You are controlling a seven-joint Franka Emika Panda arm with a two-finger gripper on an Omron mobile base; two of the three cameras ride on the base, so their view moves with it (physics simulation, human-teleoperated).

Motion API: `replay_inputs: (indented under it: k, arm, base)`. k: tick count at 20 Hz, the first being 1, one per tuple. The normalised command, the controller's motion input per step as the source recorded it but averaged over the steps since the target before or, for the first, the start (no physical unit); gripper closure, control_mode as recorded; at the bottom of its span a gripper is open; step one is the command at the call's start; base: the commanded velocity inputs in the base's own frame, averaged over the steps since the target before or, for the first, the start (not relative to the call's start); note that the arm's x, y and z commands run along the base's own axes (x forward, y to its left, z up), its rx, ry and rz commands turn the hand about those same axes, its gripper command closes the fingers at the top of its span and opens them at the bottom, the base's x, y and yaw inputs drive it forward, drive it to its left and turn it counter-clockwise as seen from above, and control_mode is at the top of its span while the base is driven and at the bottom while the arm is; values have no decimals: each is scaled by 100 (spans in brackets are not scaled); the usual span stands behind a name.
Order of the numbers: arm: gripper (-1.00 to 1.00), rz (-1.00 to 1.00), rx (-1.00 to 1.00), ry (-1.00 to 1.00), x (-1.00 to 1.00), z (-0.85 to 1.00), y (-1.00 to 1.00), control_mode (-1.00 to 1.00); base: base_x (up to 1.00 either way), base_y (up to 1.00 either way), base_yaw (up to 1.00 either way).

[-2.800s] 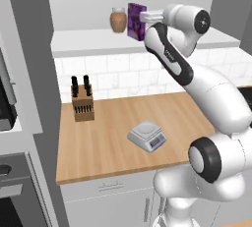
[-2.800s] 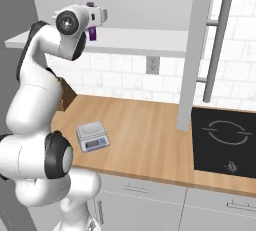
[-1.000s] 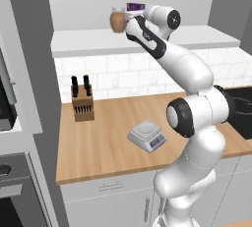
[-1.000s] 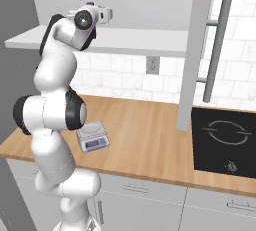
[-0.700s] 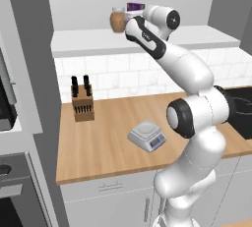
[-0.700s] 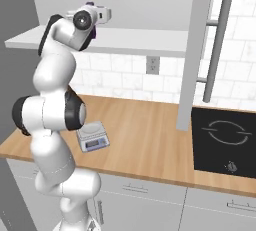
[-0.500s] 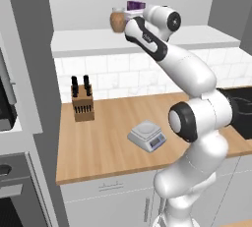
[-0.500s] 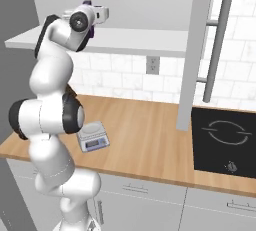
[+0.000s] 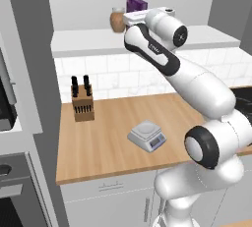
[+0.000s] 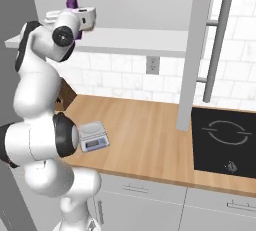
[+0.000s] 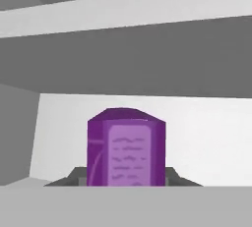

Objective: Pick the cereal and place it on the digital scale for weighing, and close the cabinet.

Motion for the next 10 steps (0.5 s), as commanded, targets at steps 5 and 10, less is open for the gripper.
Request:
replay_inputs:
  k: [5, 10]
  arm:
    - [100, 2, 0, -11, -95, 12, 0, -100]
    - [100, 5, 0, 4, -94, 14, -23, -100]
  base:
    - [0, 0, 0]
    - [0, 0, 0]
